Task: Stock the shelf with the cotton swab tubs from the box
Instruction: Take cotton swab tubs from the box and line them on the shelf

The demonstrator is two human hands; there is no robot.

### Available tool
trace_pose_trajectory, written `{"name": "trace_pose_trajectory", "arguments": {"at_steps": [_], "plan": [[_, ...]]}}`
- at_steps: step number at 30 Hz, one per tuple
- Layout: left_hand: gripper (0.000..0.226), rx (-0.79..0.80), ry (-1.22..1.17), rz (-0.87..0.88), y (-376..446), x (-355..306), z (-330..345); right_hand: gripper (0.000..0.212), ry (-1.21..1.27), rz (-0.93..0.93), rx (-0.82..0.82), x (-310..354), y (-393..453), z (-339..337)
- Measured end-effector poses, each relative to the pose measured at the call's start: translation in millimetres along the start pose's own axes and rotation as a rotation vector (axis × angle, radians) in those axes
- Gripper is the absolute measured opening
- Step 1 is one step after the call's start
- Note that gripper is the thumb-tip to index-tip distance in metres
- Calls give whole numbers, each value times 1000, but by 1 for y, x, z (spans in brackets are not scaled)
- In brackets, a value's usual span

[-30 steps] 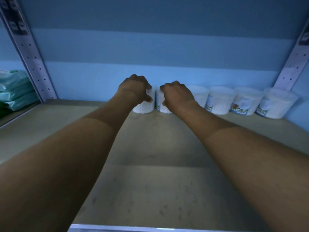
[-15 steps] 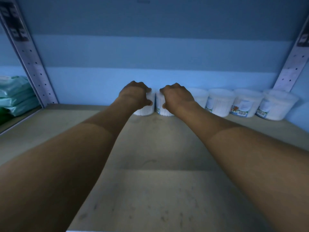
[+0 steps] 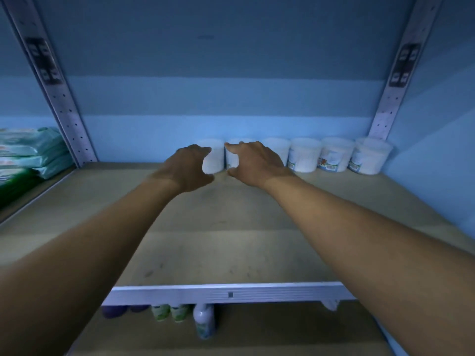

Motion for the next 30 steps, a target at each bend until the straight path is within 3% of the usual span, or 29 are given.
{"name": "trace_pose_trajectory", "arguments": {"at_steps": [4, 8, 12, 19, 27, 30], "plan": [[79, -10, -51, -32, -51, 2, -5, 69, 25, 13, 35, 15, -46, -7], [65, -80, -71, 42, -102, -9, -18, 71, 80, -23, -3, 34, -92, -11], [77, -108, -77, 35, -153, -12, -16, 70, 129, -70, -73, 56, -132, -13], [75, -106, -139, 6, -234, -2, -7, 69, 242, -91, -46, 93, -187, 4], [69, -77, -169, -25, -296, 23, 21, 71, 201, -153, 105, 129, -228, 65], [75, -53, -149, -58, -310, 31, 39, 76, 156, -181, 84, 140, -244, 88]]}}
Point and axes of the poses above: each hand's wrist, its own y-axis towards the middle knuckle, its own z-axis out of the palm, x = y × z, the point moved 10 cm from there along y, towards the middle knuckle, and after that the axes turned 4 degrees about -z, right-handed, at the moved point
